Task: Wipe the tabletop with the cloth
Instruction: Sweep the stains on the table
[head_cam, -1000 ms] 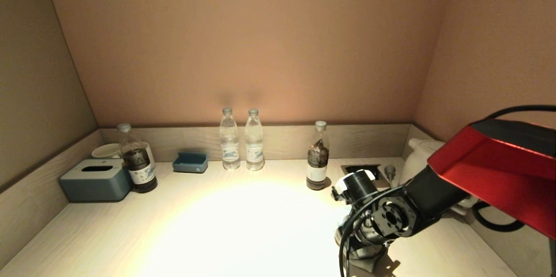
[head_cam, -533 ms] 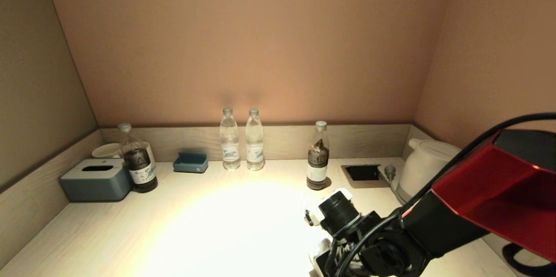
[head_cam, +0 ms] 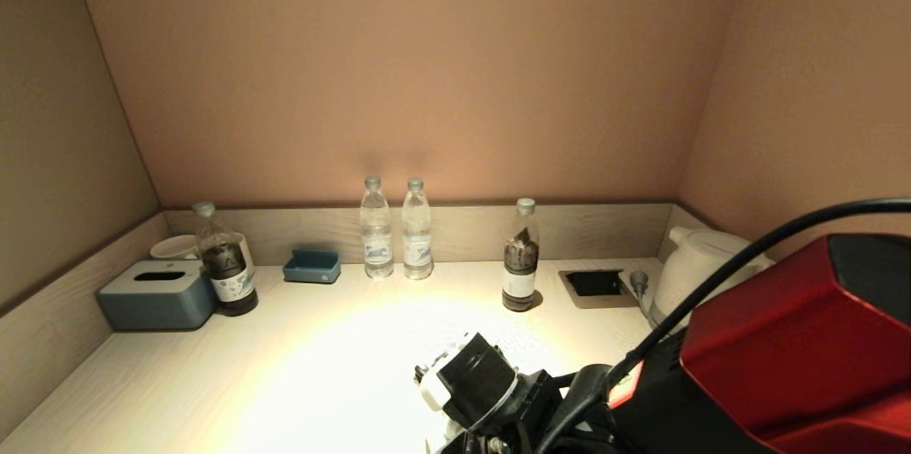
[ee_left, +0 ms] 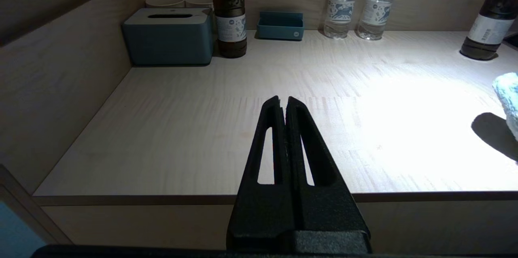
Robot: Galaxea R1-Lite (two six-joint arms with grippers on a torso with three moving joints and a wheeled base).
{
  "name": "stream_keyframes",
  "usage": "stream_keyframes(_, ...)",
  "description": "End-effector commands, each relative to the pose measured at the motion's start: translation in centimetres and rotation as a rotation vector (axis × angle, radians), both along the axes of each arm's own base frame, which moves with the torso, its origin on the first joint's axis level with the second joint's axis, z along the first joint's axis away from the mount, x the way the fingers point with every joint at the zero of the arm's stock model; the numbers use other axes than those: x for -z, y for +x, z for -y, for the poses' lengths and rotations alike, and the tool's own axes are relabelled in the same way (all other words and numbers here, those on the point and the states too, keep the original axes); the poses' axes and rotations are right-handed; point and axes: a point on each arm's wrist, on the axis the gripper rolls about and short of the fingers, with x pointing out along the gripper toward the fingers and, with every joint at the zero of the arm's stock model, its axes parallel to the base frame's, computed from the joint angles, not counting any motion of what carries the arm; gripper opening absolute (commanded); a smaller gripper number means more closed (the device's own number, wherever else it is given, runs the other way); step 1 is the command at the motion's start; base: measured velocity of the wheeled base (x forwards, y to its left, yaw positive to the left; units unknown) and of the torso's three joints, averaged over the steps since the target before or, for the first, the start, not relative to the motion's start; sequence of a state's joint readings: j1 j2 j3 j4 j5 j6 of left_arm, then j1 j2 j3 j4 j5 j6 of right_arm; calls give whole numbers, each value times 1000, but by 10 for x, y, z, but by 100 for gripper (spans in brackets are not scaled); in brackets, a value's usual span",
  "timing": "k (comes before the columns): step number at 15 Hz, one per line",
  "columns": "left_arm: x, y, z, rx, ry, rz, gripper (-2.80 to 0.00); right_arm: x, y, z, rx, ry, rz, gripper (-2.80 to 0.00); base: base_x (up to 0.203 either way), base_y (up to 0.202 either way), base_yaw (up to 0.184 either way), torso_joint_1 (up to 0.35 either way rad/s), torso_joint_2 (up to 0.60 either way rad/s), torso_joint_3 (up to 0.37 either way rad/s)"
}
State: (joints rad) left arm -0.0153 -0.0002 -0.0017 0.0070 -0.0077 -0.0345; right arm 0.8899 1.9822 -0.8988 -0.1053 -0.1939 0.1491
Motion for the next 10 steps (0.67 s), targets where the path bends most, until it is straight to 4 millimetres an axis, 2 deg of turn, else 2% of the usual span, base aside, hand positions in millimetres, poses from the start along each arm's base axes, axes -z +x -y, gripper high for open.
stream_keyframes(1, 0, 0, 0, 0, -1, -1, -280, -9, 2, -16, -24, 34, 34, -280, 0, 0, 0, 0, 0, 0)
stream_keyframes(3, 0, 0, 0, 0, -1, -1, -280, -14, 7, -36, -41, 47, 80, -280, 0, 0, 0, 0, 0, 0)
stream_keyframes(6, 0, 0, 0, 0, -1, 0, -280, -5, 10, -64, -87, 23, 110, -280, 0, 0, 0, 0, 0, 0)
stream_keyframes(10, 0, 0, 0, 0, -1, 0, -280, 12, 8, -87, -131, -11, 122, -280, 0, 0, 0, 0, 0, 0)
